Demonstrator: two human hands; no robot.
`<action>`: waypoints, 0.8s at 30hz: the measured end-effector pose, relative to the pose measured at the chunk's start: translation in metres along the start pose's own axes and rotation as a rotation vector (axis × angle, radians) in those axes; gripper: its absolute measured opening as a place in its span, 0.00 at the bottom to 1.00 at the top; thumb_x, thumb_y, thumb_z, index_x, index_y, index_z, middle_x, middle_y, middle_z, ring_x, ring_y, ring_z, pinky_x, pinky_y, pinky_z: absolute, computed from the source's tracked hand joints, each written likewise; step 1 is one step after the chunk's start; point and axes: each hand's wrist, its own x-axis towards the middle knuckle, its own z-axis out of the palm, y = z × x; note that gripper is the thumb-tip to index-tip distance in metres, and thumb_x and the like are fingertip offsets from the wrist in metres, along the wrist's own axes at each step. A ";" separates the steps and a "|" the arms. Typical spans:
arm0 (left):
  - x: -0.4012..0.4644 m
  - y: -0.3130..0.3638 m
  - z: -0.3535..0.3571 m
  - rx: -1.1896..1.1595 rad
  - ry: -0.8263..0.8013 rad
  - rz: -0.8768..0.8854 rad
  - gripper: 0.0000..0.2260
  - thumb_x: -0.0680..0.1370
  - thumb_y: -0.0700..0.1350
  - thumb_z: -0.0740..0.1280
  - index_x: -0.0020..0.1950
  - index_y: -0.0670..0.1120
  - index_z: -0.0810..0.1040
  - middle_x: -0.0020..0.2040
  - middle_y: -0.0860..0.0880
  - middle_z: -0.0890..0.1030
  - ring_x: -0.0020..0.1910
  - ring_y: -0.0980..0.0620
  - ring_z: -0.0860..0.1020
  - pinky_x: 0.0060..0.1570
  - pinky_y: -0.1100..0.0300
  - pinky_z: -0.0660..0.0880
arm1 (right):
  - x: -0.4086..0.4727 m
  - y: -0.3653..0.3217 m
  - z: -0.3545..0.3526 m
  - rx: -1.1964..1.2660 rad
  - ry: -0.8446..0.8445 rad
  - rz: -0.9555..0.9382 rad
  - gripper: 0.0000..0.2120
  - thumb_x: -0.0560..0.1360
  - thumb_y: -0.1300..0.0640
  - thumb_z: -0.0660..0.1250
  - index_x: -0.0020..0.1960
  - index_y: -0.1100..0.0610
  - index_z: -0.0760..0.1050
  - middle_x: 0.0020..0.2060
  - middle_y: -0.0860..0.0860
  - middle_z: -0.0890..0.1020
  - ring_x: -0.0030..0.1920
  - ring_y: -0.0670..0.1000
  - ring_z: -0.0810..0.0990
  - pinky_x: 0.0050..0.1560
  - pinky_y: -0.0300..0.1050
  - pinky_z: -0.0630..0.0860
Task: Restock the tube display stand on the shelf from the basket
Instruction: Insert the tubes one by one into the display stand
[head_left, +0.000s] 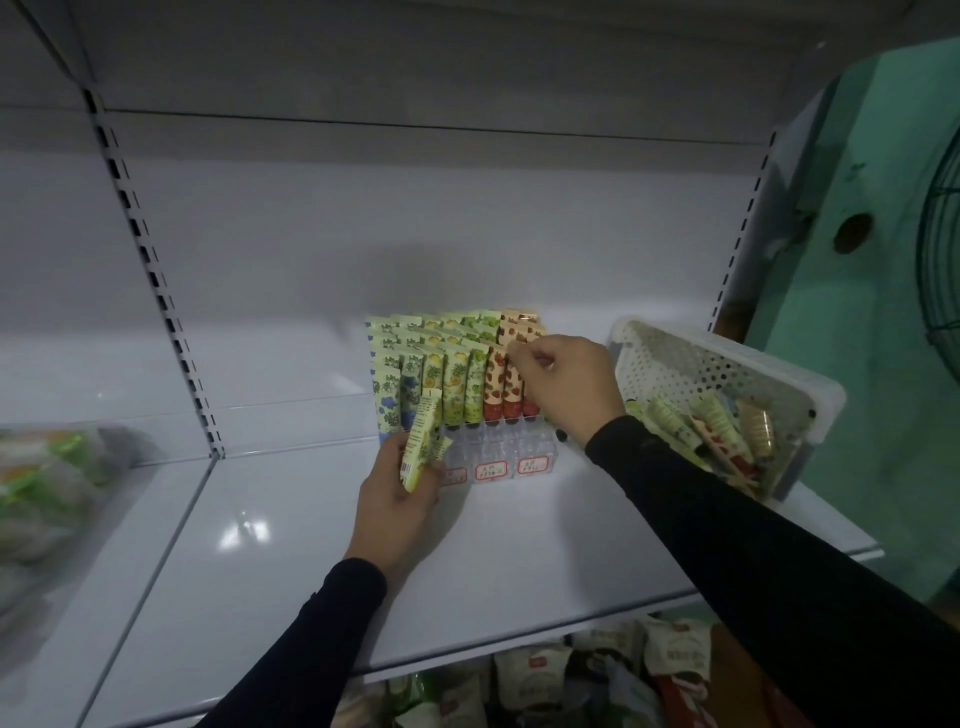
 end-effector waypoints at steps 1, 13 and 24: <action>0.000 0.001 0.000 -0.005 -0.007 -0.009 0.10 0.79 0.42 0.66 0.57 0.55 0.75 0.41 0.50 0.80 0.35 0.53 0.77 0.34 0.62 0.73 | -0.006 0.001 -0.001 0.028 -0.032 0.006 0.19 0.79 0.47 0.63 0.39 0.60 0.82 0.33 0.54 0.83 0.36 0.53 0.81 0.44 0.46 0.77; -0.008 0.045 0.013 -0.122 -0.189 -0.052 0.08 0.79 0.39 0.67 0.57 0.49 0.80 0.39 0.48 0.85 0.34 0.52 0.80 0.30 0.65 0.72 | -0.043 0.007 -0.003 0.226 -0.515 0.157 0.10 0.78 0.51 0.67 0.50 0.57 0.82 0.40 0.50 0.84 0.39 0.48 0.84 0.38 0.37 0.79; -0.013 0.044 0.019 -0.238 -0.221 -0.163 0.10 0.79 0.40 0.68 0.60 0.45 0.79 0.44 0.49 0.85 0.42 0.49 0.83 0.39 0.55 0.79 | -0.039 0.013 -0.006 0.694 -0.333 0.514 0.09 0.75 0.60 0.71 0.51 0.66 0.82 0.39 0.56 0.83 0.36 0.50 0.80 0.46 0.44 0.81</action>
